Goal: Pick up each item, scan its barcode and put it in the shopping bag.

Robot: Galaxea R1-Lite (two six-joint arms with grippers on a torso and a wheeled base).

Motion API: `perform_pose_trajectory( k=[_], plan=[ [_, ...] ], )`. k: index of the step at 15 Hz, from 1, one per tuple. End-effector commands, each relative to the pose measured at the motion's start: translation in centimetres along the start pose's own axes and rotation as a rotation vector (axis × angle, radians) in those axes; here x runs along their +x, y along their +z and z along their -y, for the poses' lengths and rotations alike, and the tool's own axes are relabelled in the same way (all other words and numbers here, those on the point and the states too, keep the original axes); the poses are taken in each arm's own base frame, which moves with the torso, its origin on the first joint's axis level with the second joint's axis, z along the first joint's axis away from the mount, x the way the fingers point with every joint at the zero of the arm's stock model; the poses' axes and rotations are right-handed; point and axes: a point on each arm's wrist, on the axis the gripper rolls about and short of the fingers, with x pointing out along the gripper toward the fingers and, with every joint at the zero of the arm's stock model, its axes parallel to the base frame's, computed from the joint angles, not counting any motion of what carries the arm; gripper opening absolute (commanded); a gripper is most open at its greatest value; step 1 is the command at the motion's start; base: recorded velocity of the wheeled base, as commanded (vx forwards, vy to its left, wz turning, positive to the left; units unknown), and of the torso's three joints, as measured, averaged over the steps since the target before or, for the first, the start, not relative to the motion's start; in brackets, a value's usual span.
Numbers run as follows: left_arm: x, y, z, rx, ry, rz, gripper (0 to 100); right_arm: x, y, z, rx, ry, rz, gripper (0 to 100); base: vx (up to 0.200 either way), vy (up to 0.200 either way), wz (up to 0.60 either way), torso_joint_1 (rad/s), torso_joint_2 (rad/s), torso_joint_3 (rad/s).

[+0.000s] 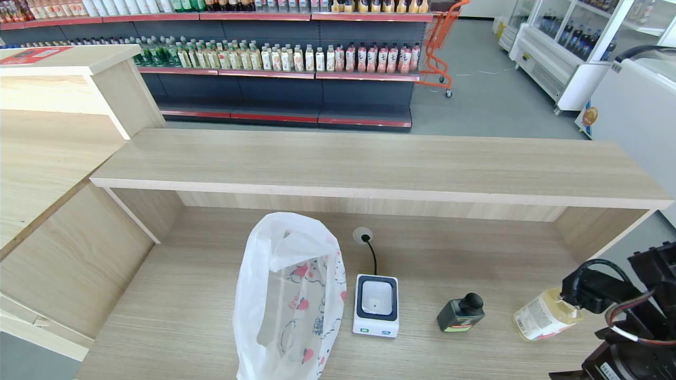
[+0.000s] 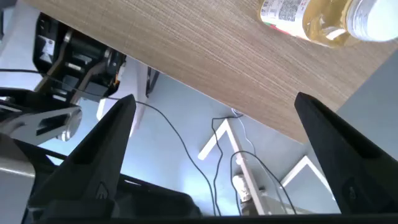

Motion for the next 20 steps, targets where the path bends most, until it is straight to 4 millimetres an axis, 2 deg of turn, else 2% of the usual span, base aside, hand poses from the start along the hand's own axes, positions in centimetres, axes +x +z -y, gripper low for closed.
perform_pose_trajectory(
  k=[1, 4, 7, 10, 13, 14, 20],
  plan=[
    [0.0, 0.0, 0.0, 0.0, 0.0, 0.0, 100, 2.6, 1.0, 0.9, -0.04, 0.004, -0.076, 100, 0.0, 0.0, 0.0, 0.0, 0.0, 0.0],
    [0.0, 0.0, 0.0, 0.0, 0.0, 0.0, 100, 4.9, 1.7, 2.2, -0.147, 0.009, -0.062, 100, 0.0, 0.0, 0.0, 0.0, 0.0, 0.0],
    [0.0, 0.0, 0.0, 0.001, 0.0, 0.0, 100, 6.7, 1.8, 3.0, -0.208, 0.157, 0.026, 100, 0.0, 0.0, 0.0, 0.0, 0.0, 0.0],
    [0.0, 0.0, 0.0, 0.001, 0.0, 0.0, 100, 7.9, 1.2, 3.2, -0.277, 0.297, 0.067, 100, 0.0, 0.0, 0.0, 0.0, 0.0, 0.0],
    [0.0, 0.0, 0.0, 0.0, 0.0, 0.0, 100, 9.2, 1.4, 4.2, -0.343, 0.286, 0.077, 100, 0.0, 0.0, 0.0, 0.0, 0.0, 0.0],
    [0.0, 0.0, 0.0, 0.0, 0.0, 0.0, 100, 10.2, 1.9, 4.5, -0.354, 0.267, 0.112, 100, 0.0, 0.0, 0.0, 0.0, 0.0, 0.0],
    [0.0, 0.0, 0.0, 0.0, 0.0, 0.0, 100, 12.9, 4.0, 3.8, -0.412, 0.325, 0.212, 100, 0.0, 0.0, 0.0, 0.0, 0.0, 0.0]
  ],
)
